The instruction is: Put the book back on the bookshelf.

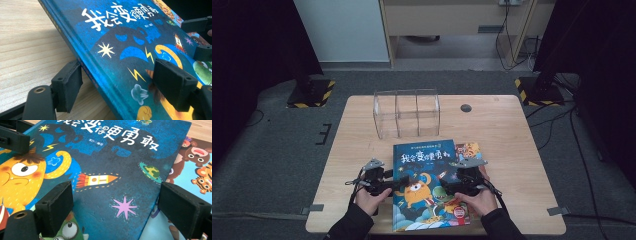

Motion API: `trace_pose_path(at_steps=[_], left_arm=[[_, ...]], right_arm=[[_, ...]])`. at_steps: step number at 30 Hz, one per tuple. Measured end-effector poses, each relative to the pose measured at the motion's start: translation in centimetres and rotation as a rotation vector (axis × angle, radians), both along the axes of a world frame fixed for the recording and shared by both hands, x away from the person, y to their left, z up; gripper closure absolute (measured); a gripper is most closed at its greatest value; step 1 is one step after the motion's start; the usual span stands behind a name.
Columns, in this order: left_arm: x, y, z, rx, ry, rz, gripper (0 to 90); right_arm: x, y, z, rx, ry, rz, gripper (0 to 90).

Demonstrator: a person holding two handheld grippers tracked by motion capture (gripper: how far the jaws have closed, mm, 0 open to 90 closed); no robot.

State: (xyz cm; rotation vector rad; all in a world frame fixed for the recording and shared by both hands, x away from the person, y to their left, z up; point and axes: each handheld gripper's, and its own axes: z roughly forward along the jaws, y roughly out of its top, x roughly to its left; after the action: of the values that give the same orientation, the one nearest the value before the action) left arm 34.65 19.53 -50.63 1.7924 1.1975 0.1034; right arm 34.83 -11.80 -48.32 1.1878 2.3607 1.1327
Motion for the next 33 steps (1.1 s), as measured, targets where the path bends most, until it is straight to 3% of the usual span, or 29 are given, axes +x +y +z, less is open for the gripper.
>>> trace_pose_path(at_steps=[8, 16, 27, 33], left_arm=[[-0.2, 0.4, 0.1, 0.007, 0.010, 0.001, 23.2], [0.1, 0.4, -0.3, -0.025, 0.033, -0.011, 19.1], [-0.3, 0.6, 0.4, 0.018, 0.065, 0.001, 19.2], [-0.1, 0.9, 0.0, -0.008, 0.064, -0.014, 18.8]], right_arm=[[0.2, 0.3, 0.0, 0.000, -0.002, 0.015, 12.8], [0.2, 0.7, 0.0, -0.005, -0.005, 0.022, 12.9], [0.1, 1.1, 0.0, 0.000, -0.003, 0.036, 13.1], [0.1, 1.2, 0.0, -0.003, -0.007, 0.038, 13.3]])
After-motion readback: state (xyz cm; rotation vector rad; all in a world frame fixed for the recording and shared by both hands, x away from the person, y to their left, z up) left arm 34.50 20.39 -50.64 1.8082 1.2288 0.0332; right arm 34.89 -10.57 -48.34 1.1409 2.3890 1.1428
